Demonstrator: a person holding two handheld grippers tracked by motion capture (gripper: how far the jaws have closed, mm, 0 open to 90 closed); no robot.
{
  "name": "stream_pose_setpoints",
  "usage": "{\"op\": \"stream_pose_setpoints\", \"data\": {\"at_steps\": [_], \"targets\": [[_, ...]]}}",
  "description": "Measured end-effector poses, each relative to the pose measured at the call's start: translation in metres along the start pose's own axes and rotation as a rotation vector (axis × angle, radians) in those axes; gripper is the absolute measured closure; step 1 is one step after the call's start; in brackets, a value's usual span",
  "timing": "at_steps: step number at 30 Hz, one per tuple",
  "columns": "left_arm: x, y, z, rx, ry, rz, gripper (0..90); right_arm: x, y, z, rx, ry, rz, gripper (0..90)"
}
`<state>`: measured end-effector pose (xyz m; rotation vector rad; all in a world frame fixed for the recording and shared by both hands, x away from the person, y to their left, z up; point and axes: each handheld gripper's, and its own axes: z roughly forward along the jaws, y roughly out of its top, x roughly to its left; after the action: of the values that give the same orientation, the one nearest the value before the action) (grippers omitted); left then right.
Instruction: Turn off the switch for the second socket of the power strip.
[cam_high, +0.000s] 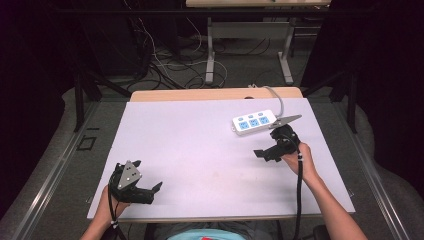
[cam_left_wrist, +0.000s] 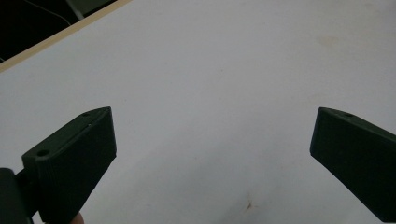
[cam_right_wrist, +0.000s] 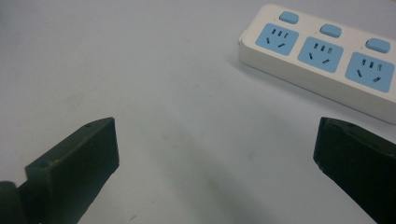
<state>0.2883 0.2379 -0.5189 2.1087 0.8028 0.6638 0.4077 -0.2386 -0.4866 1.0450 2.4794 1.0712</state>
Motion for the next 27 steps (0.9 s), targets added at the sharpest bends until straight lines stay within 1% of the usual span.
{"op": "stream_pose_setpoints", "data": {"at_steps": [2, 5, 6, 8, 9, 11, 12, 16, 18, 19, 23, 24, 26, 27], "targets": [[0.0, 0.0, 0.0, -0.001, 0.0, 0.0, 0.1, 0.002, -0.004, -0.003, 0.004, 0.002, 0.006, 0.0], [0.0, 0.0, 0.0, 0.0, 0.003, 0.006, 0.1, 0.005, -0.009, -0.007, 0.006, 0.004, -0.002, 0.0], [0.0, 0.0, 0.0, 0.0, 0.003, 0.006, 0.1, 0.007, -0.011, -0.008, 0.003, 0.002, 0.001, 0.0], [0.0, 0.0, 0.0, 0.0, 0.002, 0.004, 0.1, 0.008, -0.015, -0.01, -0.006, -0.004, -0.007, 0.0], [0.0, 0.0, 0.0, 0.0, -0.001, -0.001, 0.1, 0.01, -0.017, -0.011, -0.006, 0.002, -0.005, 0.0], [0.0, 0.0, 0.0, 0.0, 0.0, 0.002, 0.1, 0.012, -0.021, -0.013, 0.004, 0.003, -0.005, 0.0], [0.0, 0.0, 0.0, 0.001, -0.001, 0.002, 0.1, 0.014, -0.024, -0.014, 0.008, 0.007, 0.002, 0.0], [0.0, 0.0, 0.0, 0.001, 0.0, 0.001, 0.1, 0.02, -0.034, -0.016, 0.009, 0.002, -0.012, 0.0], [0.0, 0.0, 0.0, 0.0, -0.002, 0.001, 0.1, 0.024, -0.039, -0.017, 0.01, 0.003, -0.003, 0.0], [-0.001, 0.0, 0.0, 0.001, 0.0, 0.002, 0.1, 0.025, -0.042, -0.018, 0.006, 0.007, -0.012, 0.0], [-0.001, 0.0, 0.0, 0.001, -0.002, 0.002, 0.1, 0.031, -0.05, -0.021, 0.007, 0.005, -0.014, 0.0], [-0.001, 0.0, 0.0, 0.001, 0.001, 0.002, 0.1, 0.032, -0.051, -0.021, 0.0, 0.007, -0.02, 0.0], [-0.001, 0.0, 0.0, 0.001, 0.001, 0.001, 0.1, 0.034, -0.054, -0.023, 0.009, 0.001, -0.023, 0.0], [-0.001, 0.0, 0.0, 0.001, 0.001, 0.002, 0.1, 0.036, -0.056, -0.023, 0.005, 0.0, -0.017, 0.0]]}}
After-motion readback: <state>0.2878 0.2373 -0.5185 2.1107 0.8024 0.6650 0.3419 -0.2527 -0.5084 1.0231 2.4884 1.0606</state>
